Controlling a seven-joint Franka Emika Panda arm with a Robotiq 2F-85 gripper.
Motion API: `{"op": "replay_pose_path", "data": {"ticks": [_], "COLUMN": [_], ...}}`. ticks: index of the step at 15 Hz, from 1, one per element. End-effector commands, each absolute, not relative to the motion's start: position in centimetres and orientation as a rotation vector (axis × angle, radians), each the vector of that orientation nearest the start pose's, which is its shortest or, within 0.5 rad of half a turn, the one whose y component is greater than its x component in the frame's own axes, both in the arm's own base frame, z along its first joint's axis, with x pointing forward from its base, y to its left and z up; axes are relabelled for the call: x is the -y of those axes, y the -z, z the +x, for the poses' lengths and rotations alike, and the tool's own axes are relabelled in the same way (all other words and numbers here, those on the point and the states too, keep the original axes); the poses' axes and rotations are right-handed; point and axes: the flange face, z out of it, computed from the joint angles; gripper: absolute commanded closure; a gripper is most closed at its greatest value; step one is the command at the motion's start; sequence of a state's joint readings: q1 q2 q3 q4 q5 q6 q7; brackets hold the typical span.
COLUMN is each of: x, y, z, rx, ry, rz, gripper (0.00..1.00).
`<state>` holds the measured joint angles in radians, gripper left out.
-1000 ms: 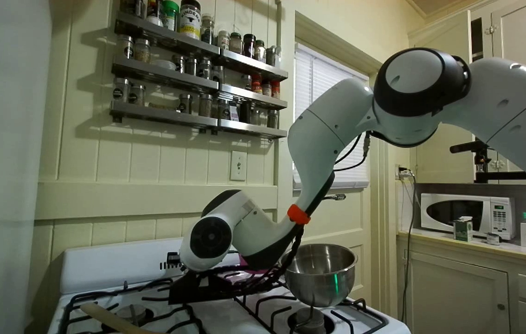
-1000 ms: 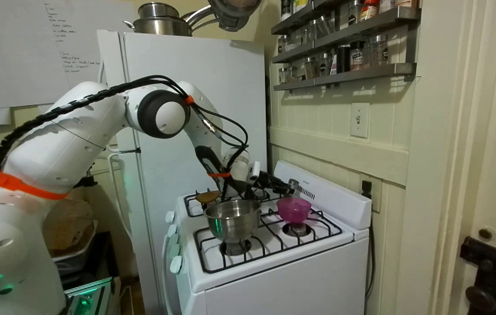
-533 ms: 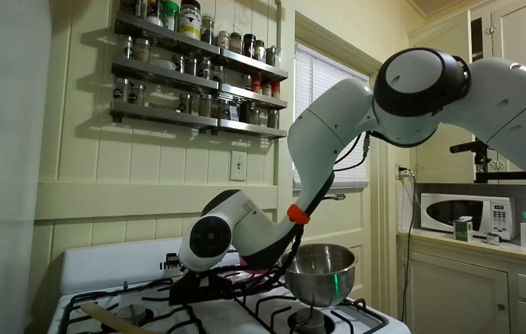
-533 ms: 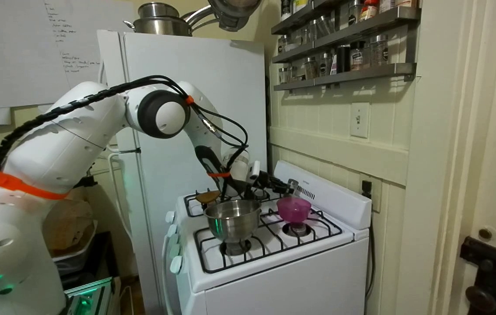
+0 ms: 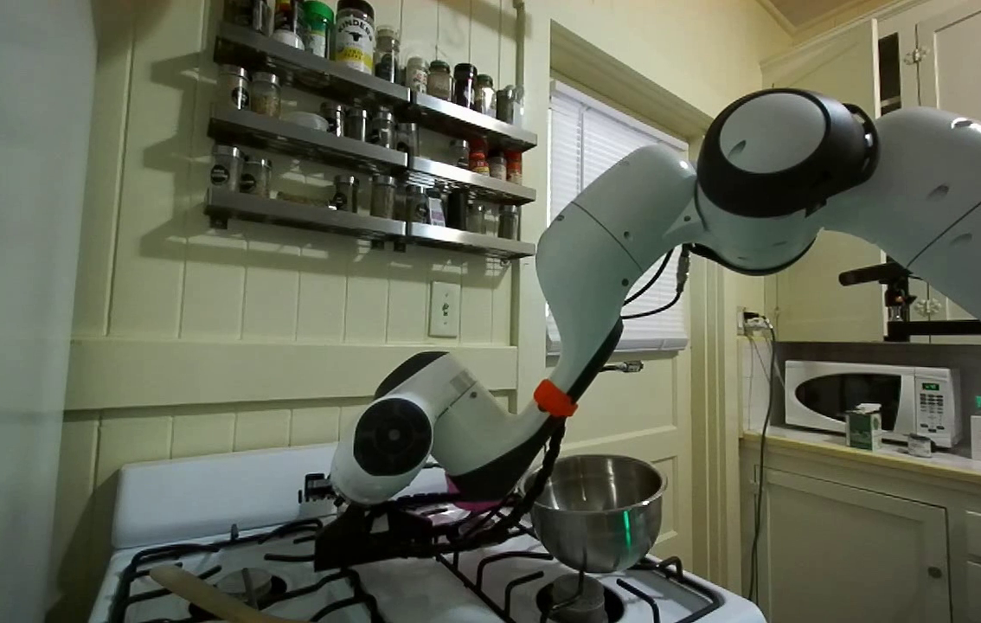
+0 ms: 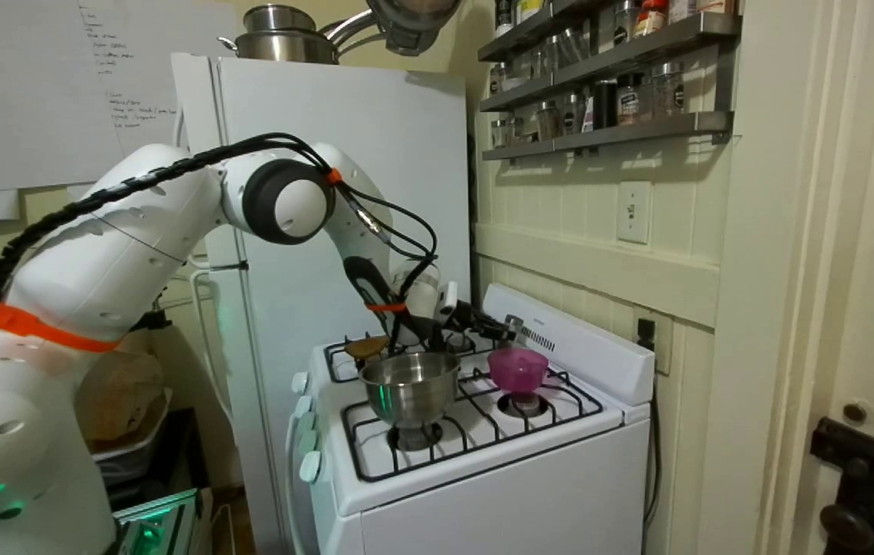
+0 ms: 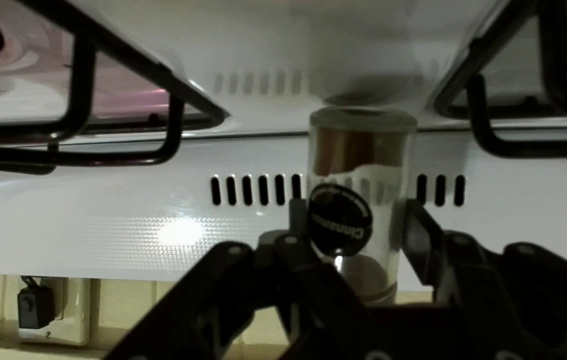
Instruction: Put the spice bottle on the stove
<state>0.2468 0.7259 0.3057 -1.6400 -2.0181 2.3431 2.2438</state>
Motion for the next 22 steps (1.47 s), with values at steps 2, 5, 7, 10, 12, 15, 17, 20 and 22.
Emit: {"op": "replay_pose_path", "data": {"ticks": [2, 5, 7, 10, 12, 15, 17, 20, 22], "x": [-33.4, -33.4, -33.4, -33.4, -33.6, -33.8, -33.8, -33.7, -33.6], "y": [-21.0, -21.1, -21.1, -21.2, -21.2, -21.4, -21.6, -21.7, -21.7], "z": [61.5, 61.3, 61.1, 60.6, 60.2, 59.6, 59.3, 58.6, 58.2], "rx": [-0.227, -0.205, -0.19, -0.176, -0.166, -0.166, -0.17, -0.161, -0.15], "ry": [1.725, 1.728, 1.726, 1.724, 1.718, 1.717, 1.712, 1.704, 1.7], "rz": [-2.75, -2.762, -2.77, -2.78, -2.786, -2.795, -2.798, -2.811, -2.82], "gripper": [0.77, 0.77, 0.77, 0.77, 0.77, 0.77, 0.72, 0.77, 0.77]}}
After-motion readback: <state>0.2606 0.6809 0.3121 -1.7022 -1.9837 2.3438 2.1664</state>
